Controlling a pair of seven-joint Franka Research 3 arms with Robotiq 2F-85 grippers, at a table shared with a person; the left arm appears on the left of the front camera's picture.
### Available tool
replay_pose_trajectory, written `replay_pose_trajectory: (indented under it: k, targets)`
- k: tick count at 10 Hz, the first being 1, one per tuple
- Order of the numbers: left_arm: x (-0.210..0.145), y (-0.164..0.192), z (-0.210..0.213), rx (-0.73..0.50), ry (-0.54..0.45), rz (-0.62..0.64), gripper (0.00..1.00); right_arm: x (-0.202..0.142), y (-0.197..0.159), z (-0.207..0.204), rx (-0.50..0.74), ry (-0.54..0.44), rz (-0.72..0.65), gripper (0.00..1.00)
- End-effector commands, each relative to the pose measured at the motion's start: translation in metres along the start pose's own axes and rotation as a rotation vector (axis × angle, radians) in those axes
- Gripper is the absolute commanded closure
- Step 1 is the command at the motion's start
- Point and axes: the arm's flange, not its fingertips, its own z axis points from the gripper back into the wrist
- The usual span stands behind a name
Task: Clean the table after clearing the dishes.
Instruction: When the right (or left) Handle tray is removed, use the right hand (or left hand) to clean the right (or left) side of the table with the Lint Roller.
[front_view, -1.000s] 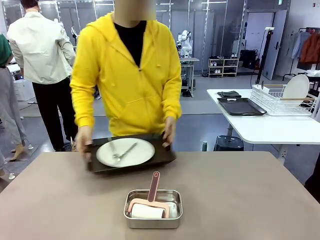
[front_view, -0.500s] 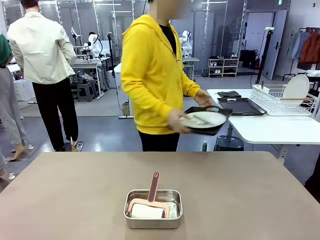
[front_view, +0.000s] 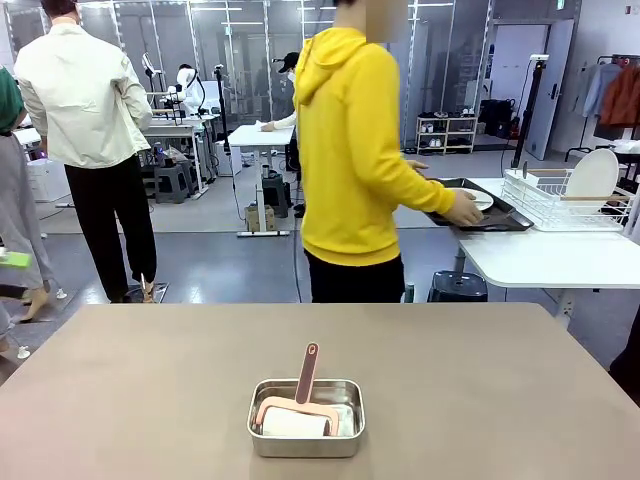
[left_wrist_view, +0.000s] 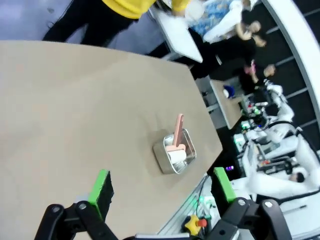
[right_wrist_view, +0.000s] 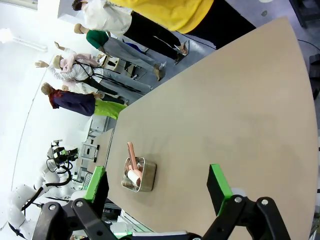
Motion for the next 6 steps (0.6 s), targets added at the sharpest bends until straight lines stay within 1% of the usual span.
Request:
replay_pose_trajectory:
  k: [1, 2, 4, 5, 6]
  targets:
    - [0.011, -0.022, -0.059, -0.010, 0.069, -0.112, 0.00, -0.001, 0.001, 0.003, 0.007, 0.008, 0.017, 0.00]
    - [0.017, -0.031, -0.094, -0.040, 0.126, -0.139, 0.00, -0.001, 0.001, 0.003, 0.007, 0.008, 0.017, 0.00]
    - [0.030, -0.054, -0.161, -0.043, 0.250, -0.198, 0.00, -0.001, 0.001, 0.003, 0.007, 0.008, 0.017, 0.00]
    - [0.032, -0.069, -0.201, -0.050, 0.358, -0.237, 0.00, -0.001, 0.001, 0.003, 0.007, 0.008, 0.017, 0.00]
    - [0.032, -0.082, -0.237, -0.066, 0.441, -0.272, 0.00, -0.001, 0.001, 0.003, 0.007, 0.008, 0.017, 0.00]
